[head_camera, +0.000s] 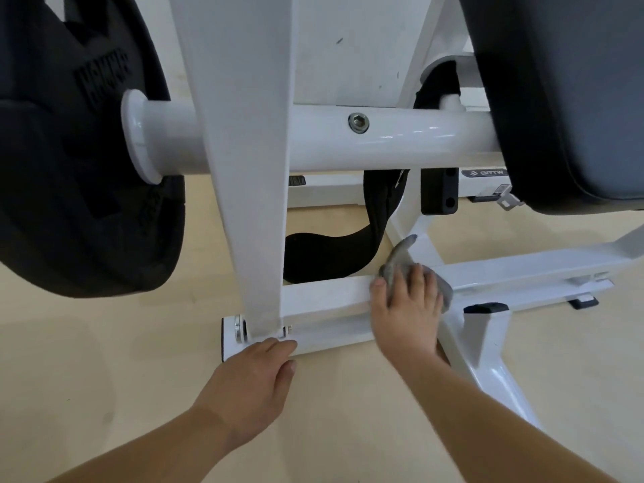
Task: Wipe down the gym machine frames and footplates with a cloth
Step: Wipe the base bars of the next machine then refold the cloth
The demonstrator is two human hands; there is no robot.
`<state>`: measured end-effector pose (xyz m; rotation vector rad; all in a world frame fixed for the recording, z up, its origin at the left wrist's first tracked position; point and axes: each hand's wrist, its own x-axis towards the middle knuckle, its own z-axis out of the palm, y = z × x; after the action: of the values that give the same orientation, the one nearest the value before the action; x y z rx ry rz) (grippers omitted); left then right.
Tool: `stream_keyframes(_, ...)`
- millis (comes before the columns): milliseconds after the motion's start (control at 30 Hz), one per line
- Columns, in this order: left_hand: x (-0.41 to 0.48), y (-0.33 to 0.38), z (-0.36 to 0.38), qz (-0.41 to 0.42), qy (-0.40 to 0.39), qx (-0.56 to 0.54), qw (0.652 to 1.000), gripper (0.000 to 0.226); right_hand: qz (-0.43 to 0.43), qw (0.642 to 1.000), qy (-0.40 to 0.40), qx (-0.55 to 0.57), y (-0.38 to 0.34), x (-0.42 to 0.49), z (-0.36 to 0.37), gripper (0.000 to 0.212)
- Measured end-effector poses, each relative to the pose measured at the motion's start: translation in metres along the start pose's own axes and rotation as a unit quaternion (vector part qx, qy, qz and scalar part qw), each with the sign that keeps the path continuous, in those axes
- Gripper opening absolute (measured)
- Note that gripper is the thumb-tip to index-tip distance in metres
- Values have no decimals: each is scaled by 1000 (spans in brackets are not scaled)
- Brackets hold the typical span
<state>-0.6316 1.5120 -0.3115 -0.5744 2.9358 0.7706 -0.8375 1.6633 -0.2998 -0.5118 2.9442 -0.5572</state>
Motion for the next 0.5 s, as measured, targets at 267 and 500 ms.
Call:
stream_keyframes(267,12,27,4,2,41,-55,998,20,-269,962,-14,-52,-9,-37,22,60)
stream_keyframes(500,33,39,11,-20,48,-80,995,26,-115,992,18,-42,86,27,-26,62)
